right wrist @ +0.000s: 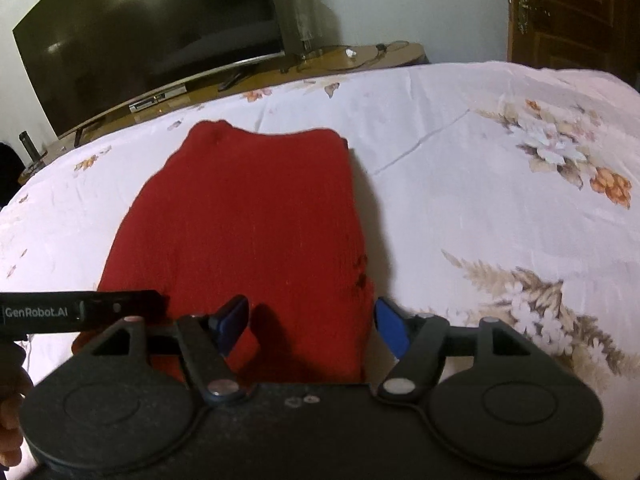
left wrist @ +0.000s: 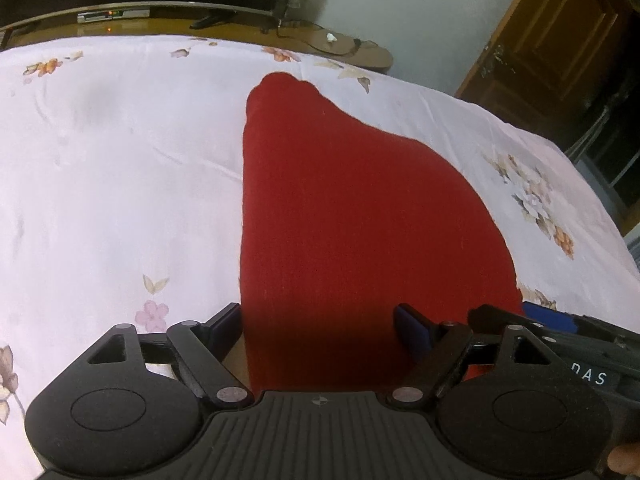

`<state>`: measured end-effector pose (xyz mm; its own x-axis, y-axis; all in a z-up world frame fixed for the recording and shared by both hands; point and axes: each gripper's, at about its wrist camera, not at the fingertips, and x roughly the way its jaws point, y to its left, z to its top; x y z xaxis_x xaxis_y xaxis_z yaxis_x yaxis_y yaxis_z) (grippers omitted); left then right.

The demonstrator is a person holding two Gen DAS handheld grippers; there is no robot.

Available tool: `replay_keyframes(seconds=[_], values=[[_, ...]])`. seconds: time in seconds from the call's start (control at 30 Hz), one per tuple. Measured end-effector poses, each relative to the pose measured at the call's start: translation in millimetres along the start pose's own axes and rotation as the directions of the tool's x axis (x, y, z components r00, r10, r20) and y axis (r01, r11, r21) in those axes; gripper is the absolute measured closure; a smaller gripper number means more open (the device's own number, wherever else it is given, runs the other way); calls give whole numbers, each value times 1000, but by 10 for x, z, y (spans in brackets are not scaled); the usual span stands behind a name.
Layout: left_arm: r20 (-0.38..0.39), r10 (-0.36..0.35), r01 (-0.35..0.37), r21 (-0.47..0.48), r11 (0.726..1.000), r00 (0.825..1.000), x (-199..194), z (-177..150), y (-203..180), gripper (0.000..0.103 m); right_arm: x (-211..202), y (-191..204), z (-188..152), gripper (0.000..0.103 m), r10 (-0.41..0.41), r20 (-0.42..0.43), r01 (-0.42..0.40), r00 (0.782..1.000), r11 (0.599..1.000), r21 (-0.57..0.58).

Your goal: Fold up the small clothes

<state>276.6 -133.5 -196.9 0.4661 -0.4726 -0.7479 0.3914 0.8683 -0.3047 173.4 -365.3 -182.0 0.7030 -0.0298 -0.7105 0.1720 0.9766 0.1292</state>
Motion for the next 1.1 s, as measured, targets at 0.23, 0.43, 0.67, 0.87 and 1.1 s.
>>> replay_keyframes(seconds=[0.23, 0.43, 0.67, 0.87, 1.1], values=[[1, -7, 7, -16, 1000, 1000, 100, 166, 21, 22, 91, -76, 149, 22, 11, 13, -11, 1000, 1000, 8], [-15, -50, 49, -65, 997, 999, 263, 269, 103, 22, 296, -172, 297, 21, 57, -13, -57, 998, 997, 53], [-29, -70, 68, -78, 995, 997, 423, 311, 94, 22, 513, -308, 391, 16, 112, -38, -107, 993, 986, 126], [-27, -84, 81, -95, 992, 996, 512, 355, 96, 22, 651, -375, 413, 15, 165, -50, -155, 985, 974, 164], [-23, -85, 82, -106, 991, 996, 554, 390, 81, 22, 721, -353, 459, 36, 231, -47, -221, 972, 961, 164]])
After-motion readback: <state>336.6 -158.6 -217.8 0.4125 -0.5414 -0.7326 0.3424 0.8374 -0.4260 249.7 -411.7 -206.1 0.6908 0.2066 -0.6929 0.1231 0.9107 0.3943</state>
